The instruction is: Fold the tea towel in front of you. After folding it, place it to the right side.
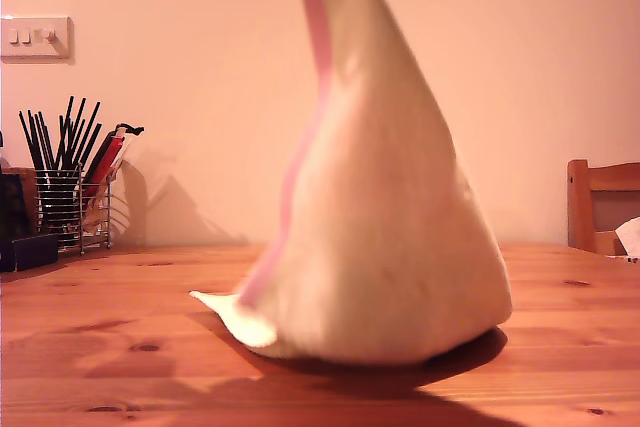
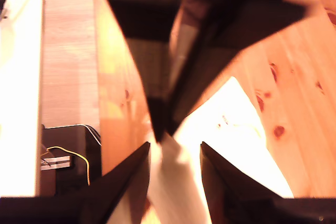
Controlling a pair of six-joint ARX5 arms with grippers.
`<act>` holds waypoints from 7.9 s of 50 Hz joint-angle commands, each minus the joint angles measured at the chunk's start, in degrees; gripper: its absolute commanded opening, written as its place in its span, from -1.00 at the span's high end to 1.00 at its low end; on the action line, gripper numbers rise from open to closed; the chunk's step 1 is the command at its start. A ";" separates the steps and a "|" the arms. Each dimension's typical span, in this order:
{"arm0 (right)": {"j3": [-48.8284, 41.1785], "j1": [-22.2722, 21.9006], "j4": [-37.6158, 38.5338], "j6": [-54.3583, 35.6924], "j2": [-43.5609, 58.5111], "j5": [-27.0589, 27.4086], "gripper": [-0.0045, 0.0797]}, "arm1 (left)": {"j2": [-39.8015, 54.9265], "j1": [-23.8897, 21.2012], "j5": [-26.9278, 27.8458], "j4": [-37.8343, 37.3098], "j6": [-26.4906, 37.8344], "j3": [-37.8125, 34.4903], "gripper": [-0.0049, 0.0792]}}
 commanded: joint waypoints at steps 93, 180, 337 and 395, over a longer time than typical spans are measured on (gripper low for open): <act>8.70 -3.06 10.43 6.32 0.39 11.65 0.92 | 8.61 10.16 -1.16 -0.17 -7.54 7.96 -0.06; 11.93 -6.05 9.68 7.69 0.39 7.13 0.92 | 20.87 13.79 6.69 -3.02 -0.98 7.93 0.64; 11.93 -11.98 10.58 9.33 0.44 10.34 0.92 | 15.23 7.13 5.38 4.92 -24.96 10.08 0.28; 11.93 -11.96 10.51 9.35 0.44 10.32 0.92 | 18.45 2.47 -2.43 8.15 -29.90 10.10 0.93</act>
